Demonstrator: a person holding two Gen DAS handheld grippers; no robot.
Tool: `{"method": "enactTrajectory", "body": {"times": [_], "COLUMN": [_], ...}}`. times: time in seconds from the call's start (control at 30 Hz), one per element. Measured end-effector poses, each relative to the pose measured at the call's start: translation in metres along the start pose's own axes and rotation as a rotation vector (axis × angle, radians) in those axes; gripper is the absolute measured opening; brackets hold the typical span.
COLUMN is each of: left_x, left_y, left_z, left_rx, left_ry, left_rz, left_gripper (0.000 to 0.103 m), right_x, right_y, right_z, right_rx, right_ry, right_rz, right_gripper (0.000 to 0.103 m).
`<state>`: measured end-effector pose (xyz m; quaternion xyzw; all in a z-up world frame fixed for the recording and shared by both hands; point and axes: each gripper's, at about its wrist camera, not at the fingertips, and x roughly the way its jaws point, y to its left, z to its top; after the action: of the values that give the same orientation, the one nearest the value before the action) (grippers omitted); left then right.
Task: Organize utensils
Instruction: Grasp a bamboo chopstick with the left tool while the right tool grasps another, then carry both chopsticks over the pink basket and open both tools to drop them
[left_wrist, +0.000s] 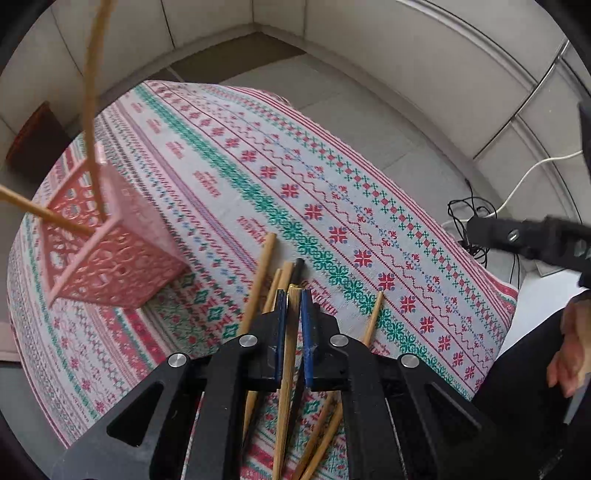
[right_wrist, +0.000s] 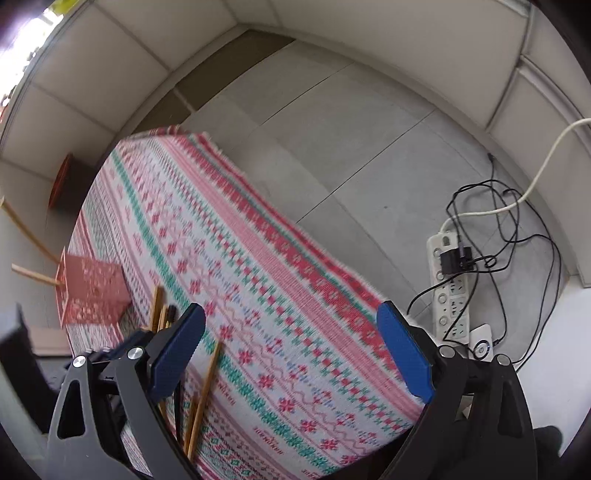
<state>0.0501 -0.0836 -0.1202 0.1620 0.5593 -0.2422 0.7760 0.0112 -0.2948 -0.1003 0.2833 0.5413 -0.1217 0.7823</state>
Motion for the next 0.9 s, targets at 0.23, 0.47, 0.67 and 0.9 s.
{"method": "enactTrajectory", "body": {"times": [0.23, 0.47, 0.67, 0.9], "left_x": [-0.081, -0.113, -0.132, -0.147], "left_y": [0.028, 0.036, 0.042, 0.037], "left_z": [-0.034, -0.055, -0.059, -0.061], "left_rx": [-0.073, -0.095, -0.101, -0.095], "left_ry": [-0.177, -0.261, -0.295, -0.337], "left_rz": [0.008, 0.015, 0.025, 0.036], "left_gripper": [0.007, 0.007, 0.007, 0.007], "right_x": [0.037, 0.069, 0.071, 0.045], "right_y": [0.050, 0.086, 0.112, 0.100], "right_z": [-0.038, -0.057, -0.069, -0.058], "right_rx": [-0.104, -0.125, -0.205, -0.162], "right_ry": [0.138, 0.194, 0.106, 0.044], "right_rz": [-0.041, -0.117, -0.194, -0.034], "right_gripper": [0.056, 0.047, 0.014, 0.006]}}
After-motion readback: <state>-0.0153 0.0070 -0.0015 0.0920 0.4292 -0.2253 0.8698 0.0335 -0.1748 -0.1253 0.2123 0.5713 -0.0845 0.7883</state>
